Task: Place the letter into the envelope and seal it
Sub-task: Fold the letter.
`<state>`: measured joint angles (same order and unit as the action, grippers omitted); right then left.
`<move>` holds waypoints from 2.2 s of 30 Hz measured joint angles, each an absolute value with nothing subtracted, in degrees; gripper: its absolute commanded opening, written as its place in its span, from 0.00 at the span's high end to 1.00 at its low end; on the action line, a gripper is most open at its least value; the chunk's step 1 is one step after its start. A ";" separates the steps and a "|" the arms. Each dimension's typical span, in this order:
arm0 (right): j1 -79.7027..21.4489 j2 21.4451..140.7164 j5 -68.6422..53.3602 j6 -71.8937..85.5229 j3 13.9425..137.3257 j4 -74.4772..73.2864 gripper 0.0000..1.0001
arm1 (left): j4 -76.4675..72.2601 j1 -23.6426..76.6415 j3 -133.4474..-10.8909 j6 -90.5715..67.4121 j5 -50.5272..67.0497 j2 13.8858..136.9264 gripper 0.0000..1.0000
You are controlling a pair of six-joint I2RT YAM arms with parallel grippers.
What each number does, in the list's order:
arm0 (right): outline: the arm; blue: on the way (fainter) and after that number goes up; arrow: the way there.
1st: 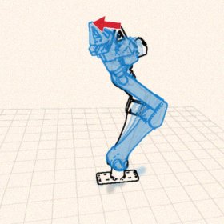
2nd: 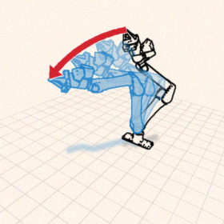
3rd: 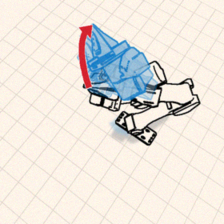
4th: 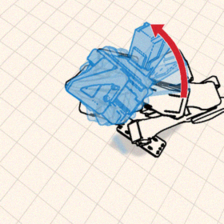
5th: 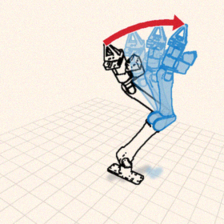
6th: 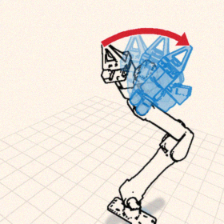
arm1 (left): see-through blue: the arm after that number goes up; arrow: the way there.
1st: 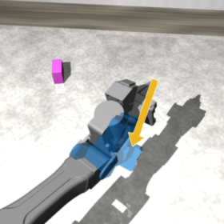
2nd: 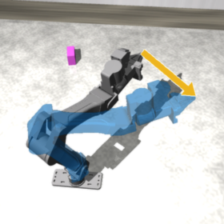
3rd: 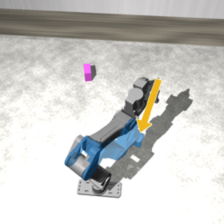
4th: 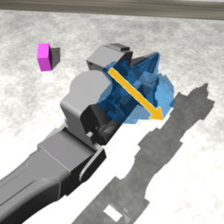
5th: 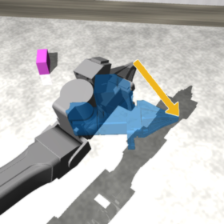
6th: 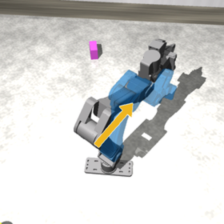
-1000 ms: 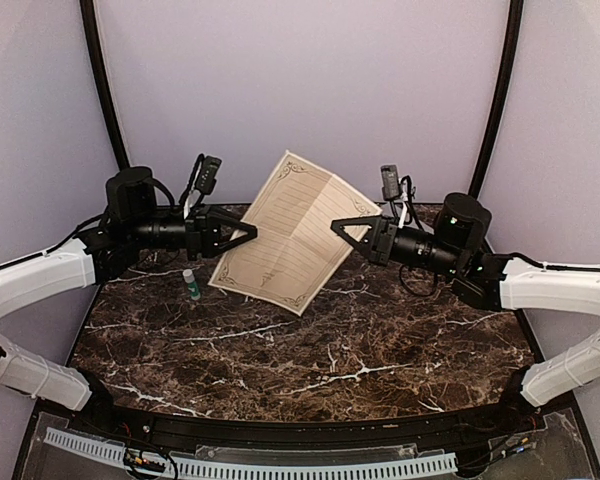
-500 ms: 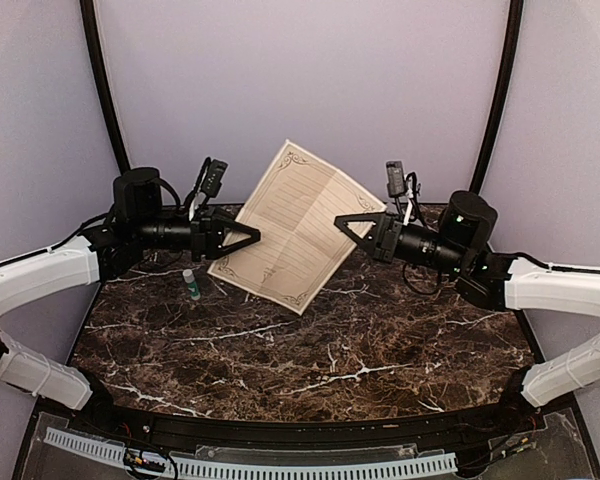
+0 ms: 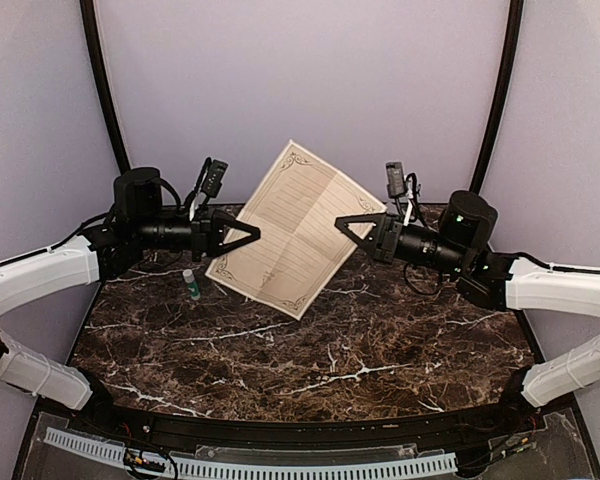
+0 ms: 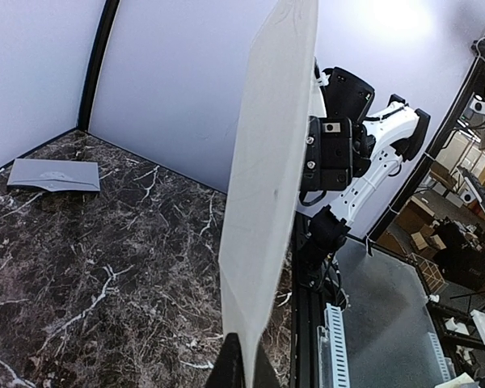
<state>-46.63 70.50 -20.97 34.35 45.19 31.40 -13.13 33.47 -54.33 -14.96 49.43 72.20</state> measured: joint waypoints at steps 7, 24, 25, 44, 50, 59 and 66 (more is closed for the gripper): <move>-46.44 70.48 -20.82 34.48 45.19 30.79 0.77 | -13.10 33.47 -54.35 -14.59 48.60 72.20 1.00; -43.79 60.36 -16.19 31.22 45.21 23.70 0.17 | -13.10 33.47 -54.35 -14.52 48.40 72.20 1.00; -43.75 59.70 -15.81 30.96 45.21 23.22 0.16 | -13.10 33.47 -54.35 -14.52 48.40 72.20 1.00; -43.03 59.18 -14.70 26.72 47.83 14.35 0.07 | -13.10 33.47 -54.35 -13.91 50.35 72.20 1.00; -42.85 64.25 -20.67 24.82 52.47 10.66 0.11 | -13.10 33.65 -54.41 -13.85 53.28 72.20 1.00; -45.84 73.76 -31.57 20.73 60.80 3.16 0.25 | -10.61 36.32 -57.30 -12.62 57.93 74.70 1.00; -48.40 79.15 -39.57 18.02 65.45 -2.37 0.43 | -6.94 38.57 -58.59 -11.07 59.77 77.52 1.00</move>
